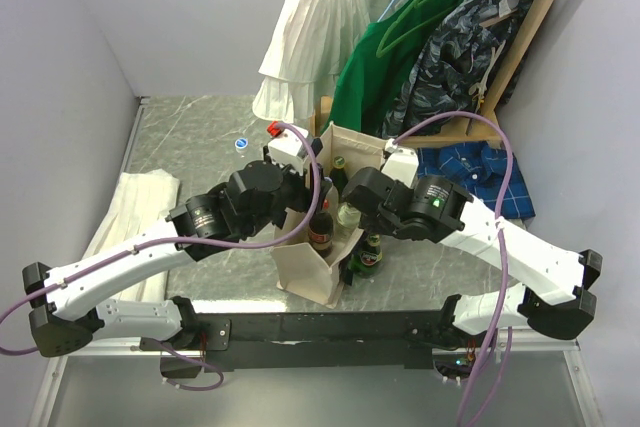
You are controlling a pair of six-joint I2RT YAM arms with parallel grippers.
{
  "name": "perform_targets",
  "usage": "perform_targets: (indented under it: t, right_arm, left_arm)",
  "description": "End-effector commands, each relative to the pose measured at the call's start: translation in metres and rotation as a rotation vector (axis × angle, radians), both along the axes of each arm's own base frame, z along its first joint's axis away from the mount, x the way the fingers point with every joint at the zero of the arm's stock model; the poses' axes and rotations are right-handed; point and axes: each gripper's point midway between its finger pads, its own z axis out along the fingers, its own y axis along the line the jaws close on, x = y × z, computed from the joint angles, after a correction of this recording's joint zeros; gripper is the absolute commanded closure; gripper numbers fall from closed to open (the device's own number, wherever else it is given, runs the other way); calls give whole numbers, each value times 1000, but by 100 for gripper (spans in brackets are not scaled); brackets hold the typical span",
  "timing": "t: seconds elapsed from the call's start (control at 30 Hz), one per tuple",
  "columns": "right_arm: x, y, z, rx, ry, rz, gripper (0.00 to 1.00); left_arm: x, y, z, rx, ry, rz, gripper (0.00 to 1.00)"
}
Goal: Place the beverage into the canvas bag
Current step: Place the drink in the canvas bag, then pick up the drink from the center of the board.
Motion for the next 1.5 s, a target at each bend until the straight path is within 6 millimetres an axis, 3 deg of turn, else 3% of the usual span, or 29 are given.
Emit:
perform_targets:
  t: [0.0, 0.13, 0.4, 0.6, 0.93, 1.17, 1.47]
  right_arm:
    - [6, -6, 13, -1, -47, -22, 64]
    - [7, -7, 17, 0, -55, -25, 61]
    - [10, -20, 42, 85, -138, -79, 55]
    - [10, -38, 43, 103, -164, -162, 52]
    - [15, -62, -11, 126, -60, -241, 51]
    - [28, -87, -28, 69, -30, -293, 51]
    - [56, -82, -35, 98, -51, -276, 51]
  left_arm:
    - [0, 7, 23, -24, -44, 17, 31]
    - [1, 11, 25, -25, -49, 35, 31]
    - [5, 22, 23, 0, -53, 82, 28]
    - [7, 26, 14, 30, -42, 106, 27]
    - [8, 25, 12, 40, -31, 113, 27]
    - [7, 26, 18, 36, -35, 108, 26]
    - [7, 28, 19, 44, -38, 113, 25]
